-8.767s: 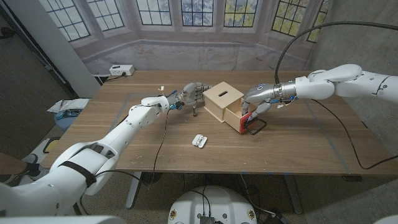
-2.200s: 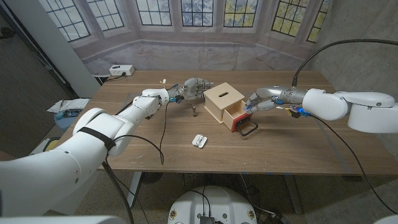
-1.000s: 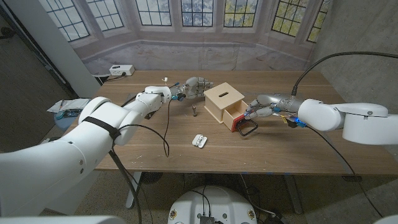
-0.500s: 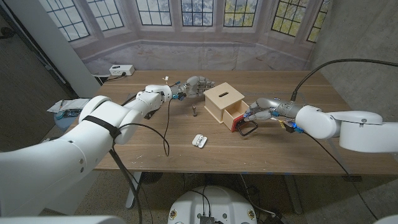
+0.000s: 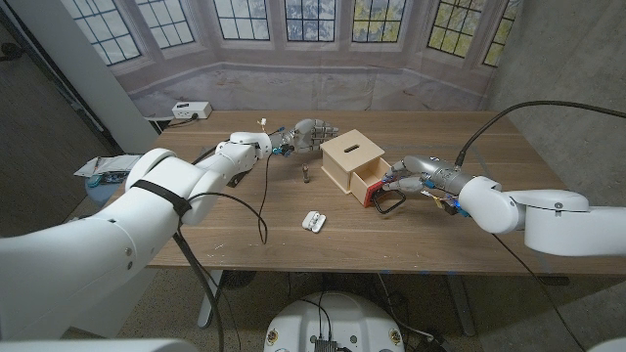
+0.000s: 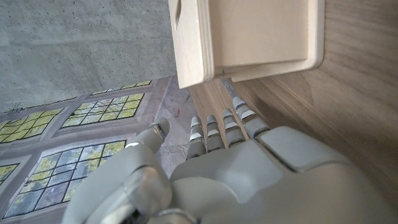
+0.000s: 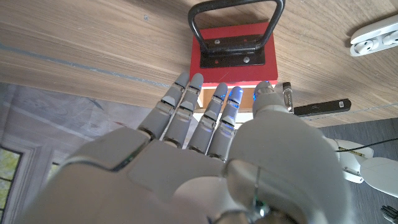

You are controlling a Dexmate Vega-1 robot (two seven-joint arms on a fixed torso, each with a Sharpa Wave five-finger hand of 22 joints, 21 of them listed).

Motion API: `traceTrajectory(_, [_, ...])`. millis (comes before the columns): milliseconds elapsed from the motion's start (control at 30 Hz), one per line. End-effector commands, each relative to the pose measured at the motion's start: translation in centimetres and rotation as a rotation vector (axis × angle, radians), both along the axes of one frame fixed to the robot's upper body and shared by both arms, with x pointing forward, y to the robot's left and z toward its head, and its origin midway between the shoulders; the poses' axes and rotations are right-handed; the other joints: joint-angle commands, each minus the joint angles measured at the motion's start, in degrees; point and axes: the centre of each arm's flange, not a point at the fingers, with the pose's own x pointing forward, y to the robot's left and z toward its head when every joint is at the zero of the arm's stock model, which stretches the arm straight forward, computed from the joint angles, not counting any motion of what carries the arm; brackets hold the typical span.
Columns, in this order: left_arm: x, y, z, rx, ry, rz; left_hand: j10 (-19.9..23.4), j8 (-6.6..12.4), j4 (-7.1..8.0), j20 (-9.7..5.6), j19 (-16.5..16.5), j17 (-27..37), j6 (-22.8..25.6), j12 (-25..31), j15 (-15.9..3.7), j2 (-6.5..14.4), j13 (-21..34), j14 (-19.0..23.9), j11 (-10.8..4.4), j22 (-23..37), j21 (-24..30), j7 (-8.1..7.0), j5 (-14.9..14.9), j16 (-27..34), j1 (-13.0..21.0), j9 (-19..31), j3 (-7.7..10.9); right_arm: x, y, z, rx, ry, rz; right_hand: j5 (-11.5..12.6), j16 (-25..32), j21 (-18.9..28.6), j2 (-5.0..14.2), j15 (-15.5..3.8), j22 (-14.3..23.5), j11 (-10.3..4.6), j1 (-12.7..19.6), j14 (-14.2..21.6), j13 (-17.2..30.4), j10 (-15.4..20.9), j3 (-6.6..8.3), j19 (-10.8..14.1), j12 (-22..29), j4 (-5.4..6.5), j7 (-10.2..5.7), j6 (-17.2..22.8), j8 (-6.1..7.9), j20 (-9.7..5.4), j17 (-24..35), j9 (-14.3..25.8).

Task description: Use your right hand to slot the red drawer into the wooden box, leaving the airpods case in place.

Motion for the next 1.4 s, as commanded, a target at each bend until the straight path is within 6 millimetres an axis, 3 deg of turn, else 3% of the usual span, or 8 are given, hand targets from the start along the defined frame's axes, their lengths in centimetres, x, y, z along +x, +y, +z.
traceTrajectory(33, [0.2, -0.8, 0.8, 0.017, 0.001, 0.031, 0.1, 0.14, -0.3, 0.22, 0.2, 0.1, 0.2, -0.1, -0.22, 0.1, 0.2, 0.4, 0.21, 0.3, -0.3, -0.05, 0.1, 0.1, -0.6, 0.2, 0.08, -1.3, -0.8, -1.1, -0.015, -0.123, -0.071, -0.1, 0.1, 0.2, -0.22, -7.23, 0.2, 0.14, -0.4, -0.1, -0.1, -0.3, 0.26, 0.3, 0.0, -0.27, -0.09, 0.0, -0.08, -1.2, 0.1, 0.0])
traceTrajectory(600, [0.6, -1.5, 1.2, 0.024, 0.006, 0.072, 0.1, 0.14, -0.4, 0.18, 0.2, 0.1, 0.2, -0.1, -0.28, 0.2, 0.2, 0.4, 0.28, 0.3, -0.3, -0.06, 0.1, 0.1, -0.6, 0.2, 0.06, -1.8, -0.6, -4.3, 0.023, -0.306, -0.112, -0.1, 0.1, 0.4, -0.47, -6.91, 0.1, 0.41, -0.5, -0.3, -0.5, -2.9, 0.58, 1.3, -0.4, -0.73, 0.62, -2.4, -0.5, -1.17, -0.1, 0.0])
traceTrajectory(1400, [0.5, -2.1, 1.5, 0.039, -0.004, 0.066, 0.2, 0.16, -0.55, 0.13, 0.3, 0.1, 0.3, -0.1, -0.36, 0.2, 0.2, 0.4, 0.09, 0.3, -0.2, -0.1, 0.1, 0.1, -0.5, 0.2, 0.05, -1.1, 0.9, -7.1, 0.093, -0.36, -0.139, -0.1, -0.2, 0.4, -0.38, -6.48, 0.1, 0.92, -0.2, -1.1, -0.7, -4.1, 1.12, 1.9, -0.3, -1.22, 0.91, -2.3, -0.02, -1.04, -0.2, 0.0])
